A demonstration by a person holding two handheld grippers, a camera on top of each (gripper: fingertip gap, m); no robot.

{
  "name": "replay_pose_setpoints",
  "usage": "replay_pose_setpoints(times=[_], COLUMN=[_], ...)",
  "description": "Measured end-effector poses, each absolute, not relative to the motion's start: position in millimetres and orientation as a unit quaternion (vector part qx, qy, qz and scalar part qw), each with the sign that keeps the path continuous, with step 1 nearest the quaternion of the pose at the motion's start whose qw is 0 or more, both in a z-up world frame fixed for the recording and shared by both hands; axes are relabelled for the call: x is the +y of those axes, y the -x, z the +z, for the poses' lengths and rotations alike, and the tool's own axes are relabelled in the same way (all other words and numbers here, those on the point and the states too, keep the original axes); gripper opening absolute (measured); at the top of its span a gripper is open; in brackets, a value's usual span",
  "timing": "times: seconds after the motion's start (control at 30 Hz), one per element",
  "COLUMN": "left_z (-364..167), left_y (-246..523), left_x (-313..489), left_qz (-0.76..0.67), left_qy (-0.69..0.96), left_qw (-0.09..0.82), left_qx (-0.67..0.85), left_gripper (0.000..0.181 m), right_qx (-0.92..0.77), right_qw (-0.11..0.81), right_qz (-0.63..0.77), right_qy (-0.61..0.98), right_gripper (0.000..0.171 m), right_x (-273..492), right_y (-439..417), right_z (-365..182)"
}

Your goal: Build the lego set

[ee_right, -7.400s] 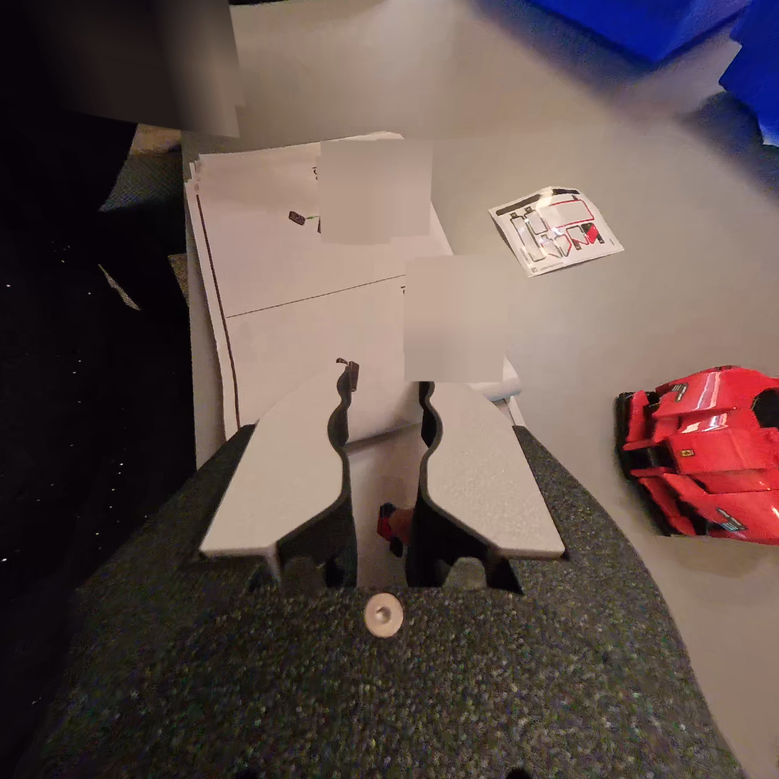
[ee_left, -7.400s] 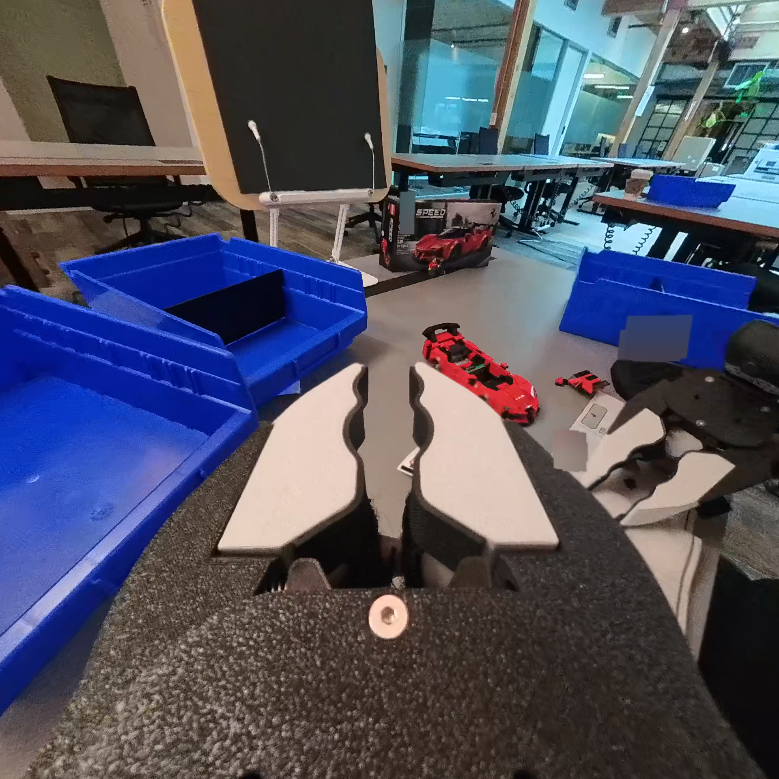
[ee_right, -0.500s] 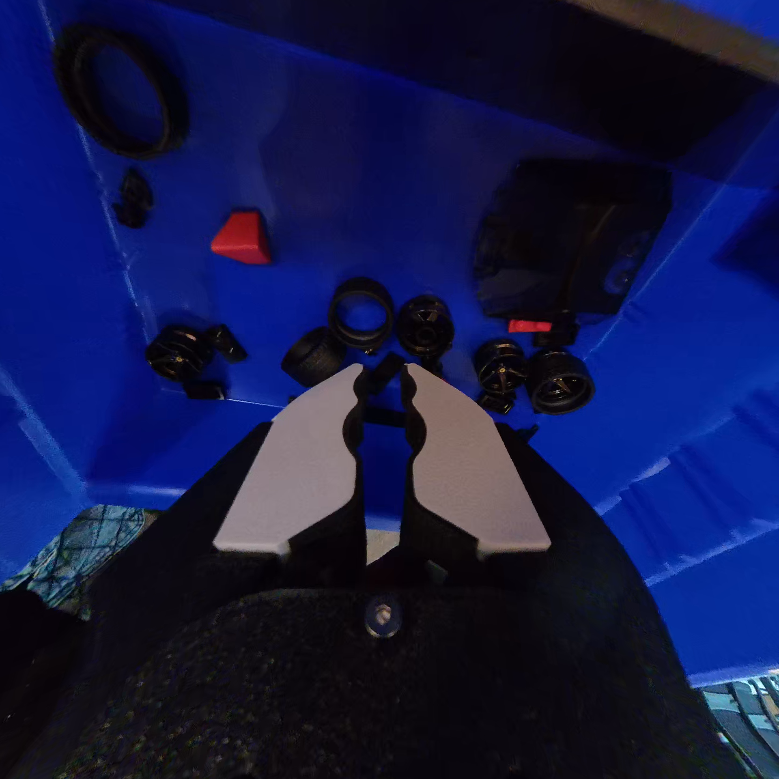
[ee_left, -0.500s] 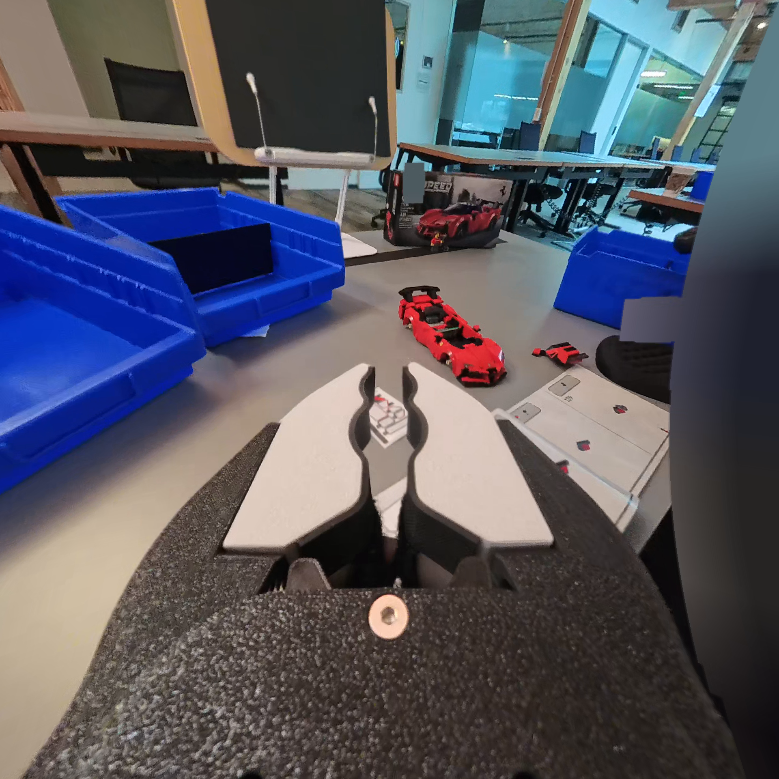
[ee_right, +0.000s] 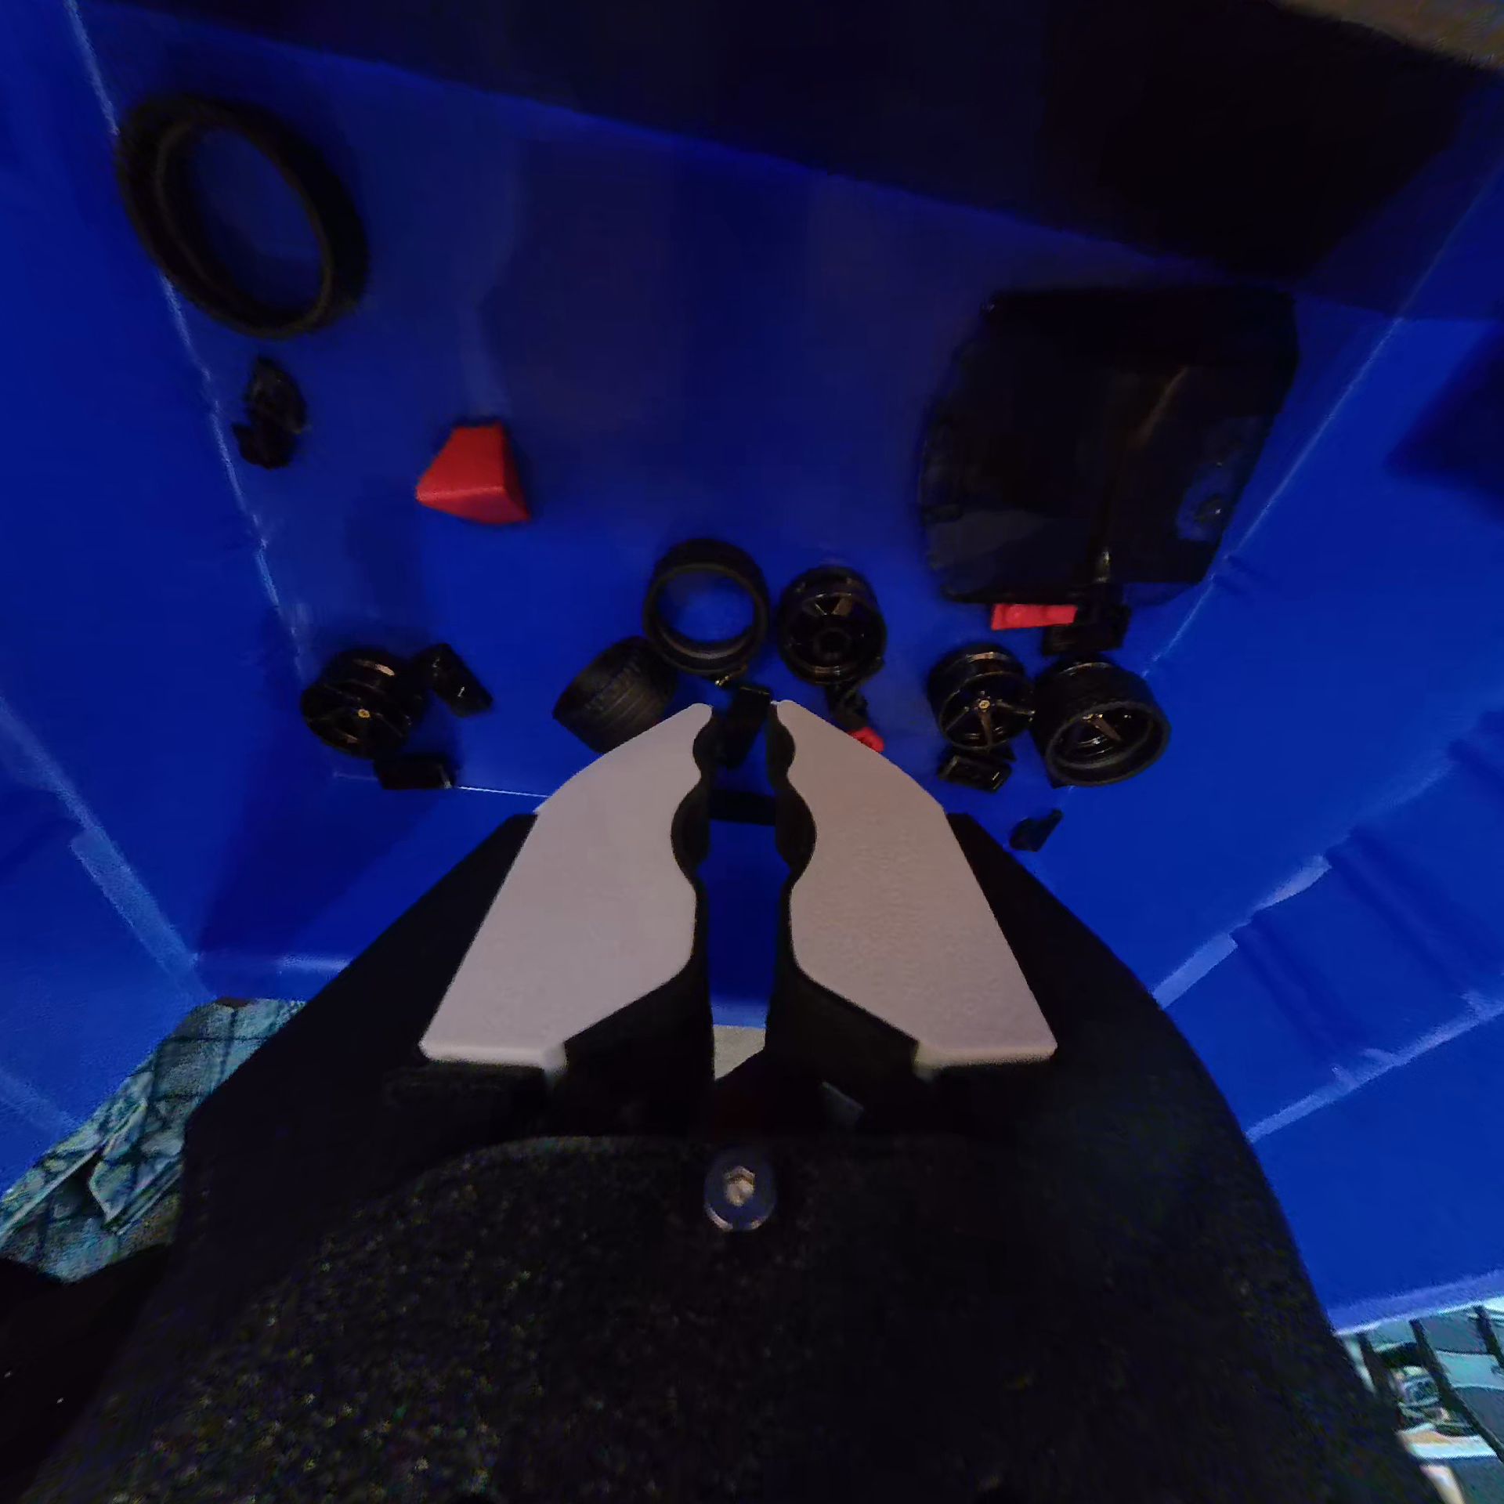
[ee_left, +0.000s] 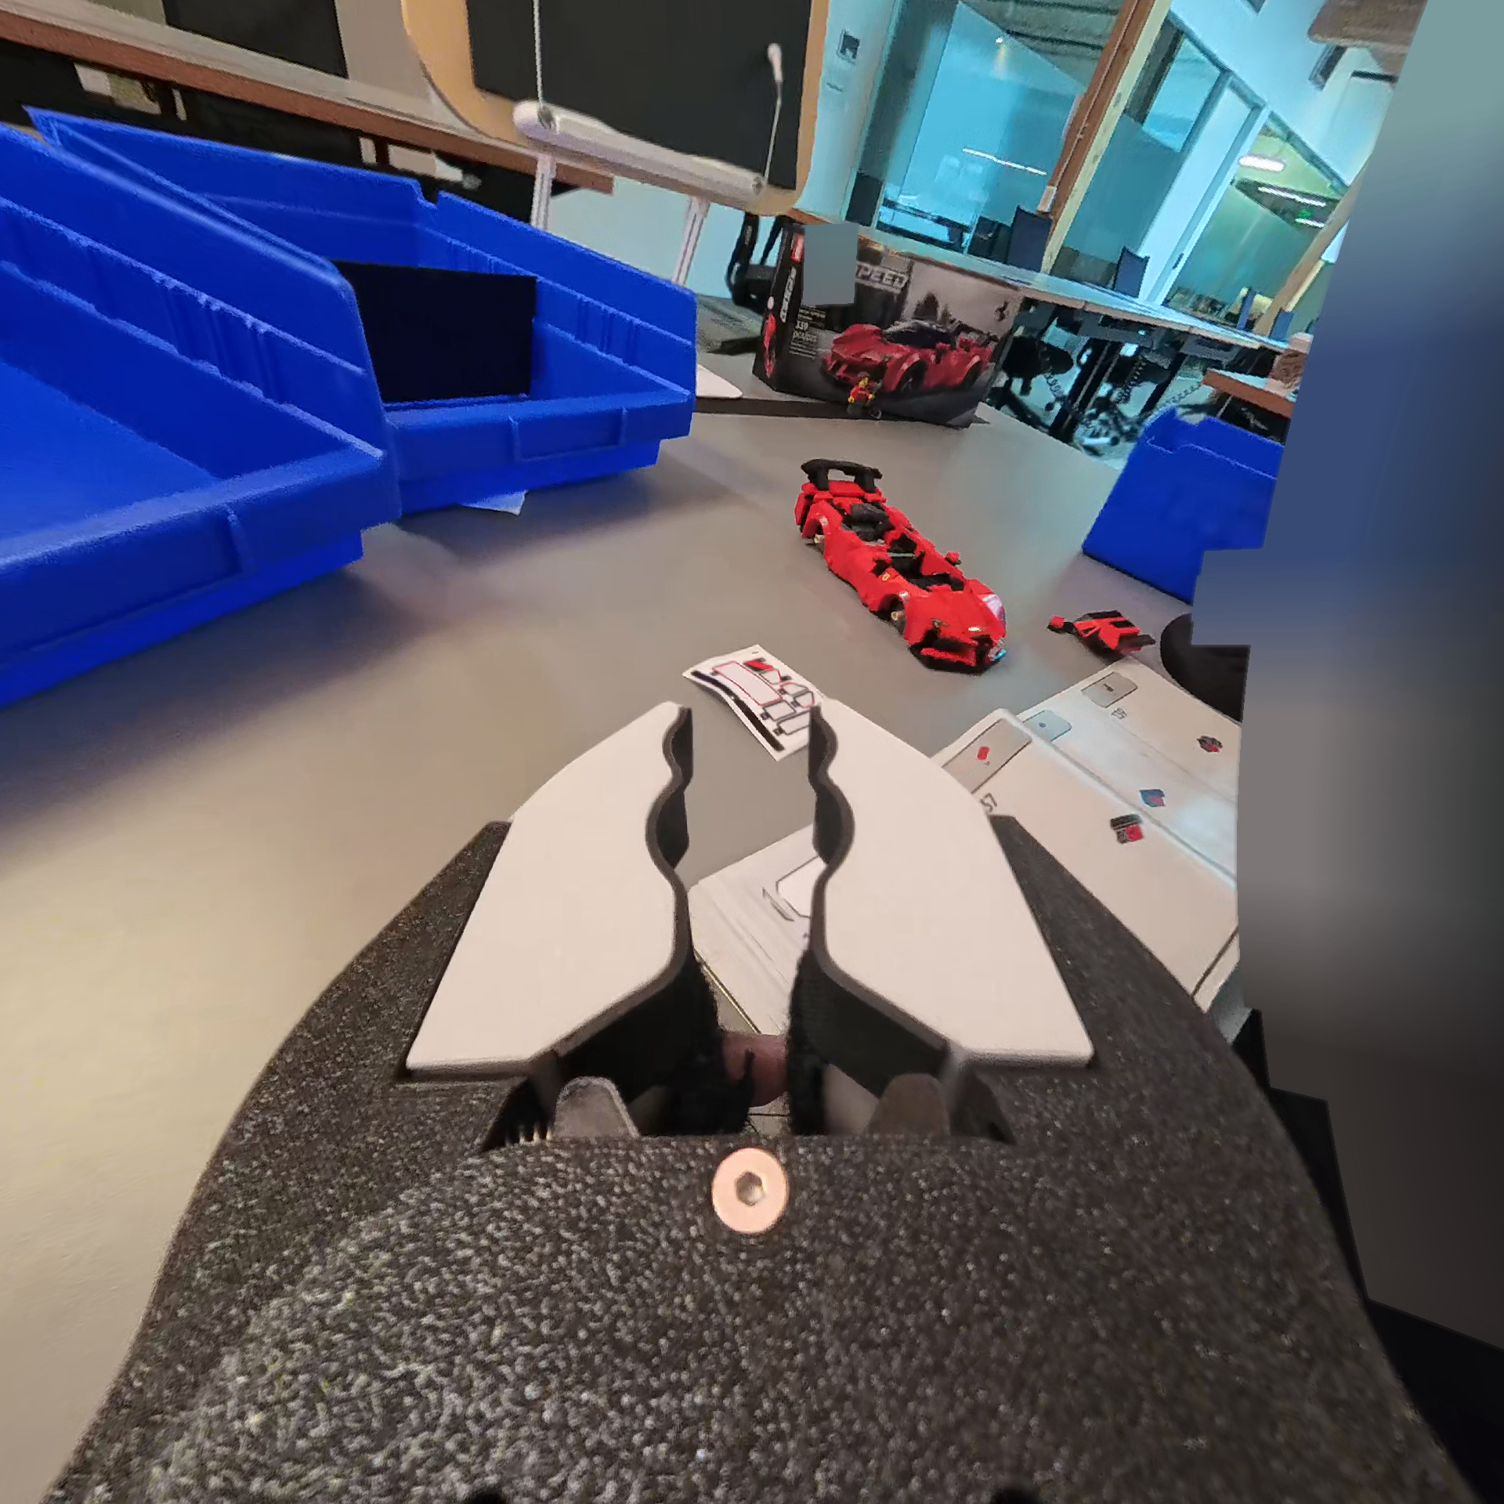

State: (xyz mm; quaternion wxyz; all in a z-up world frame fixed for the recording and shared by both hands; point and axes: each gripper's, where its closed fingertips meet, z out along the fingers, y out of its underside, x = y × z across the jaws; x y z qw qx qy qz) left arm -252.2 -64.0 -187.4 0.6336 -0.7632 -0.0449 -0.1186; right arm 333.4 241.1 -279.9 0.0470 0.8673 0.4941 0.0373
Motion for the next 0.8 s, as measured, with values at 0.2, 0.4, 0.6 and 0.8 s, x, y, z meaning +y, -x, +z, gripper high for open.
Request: replay_pose_setpoints(times=[0.2, 0.4, 0.6, 0.8], left_z=[-192.3, -185.1, -180.9, -183.8], left_y=[255.7, 261.0, 264.4, 261.9], left_x=[-64.7, -69.8, -74.0, -71.5], left_qz=[-0.124, -0.141, -0.164, -0.175], left_qy=[0.755, 0.728, 0.708, 0.716], left_qw=[0.642, 0.667, 0.682, 0.672], left_qx=[-0.048, -0.068, -0.08, -0.074], left_gripper=[0.027, 0.022, 0.022, 0.022], right_qx=[0.487, 0.486, 0.486, 0.5], right_qw=[0.047, 0.053, 0.052, 0.003], right_qz=[0.046, 0.067, 0.079, 0.061], right_qy=[-0.871, -0.87, -0.869, -0.864], right_gripper=[0.009, 0.008, 0.009, 0.017], right_x=[239.9, 239.6, 239.9, 238.4], right_y=[-332.9, -332.8, -333.2, -333.6], right_z=[-279.7, -279.3, -278.7, -263.8])
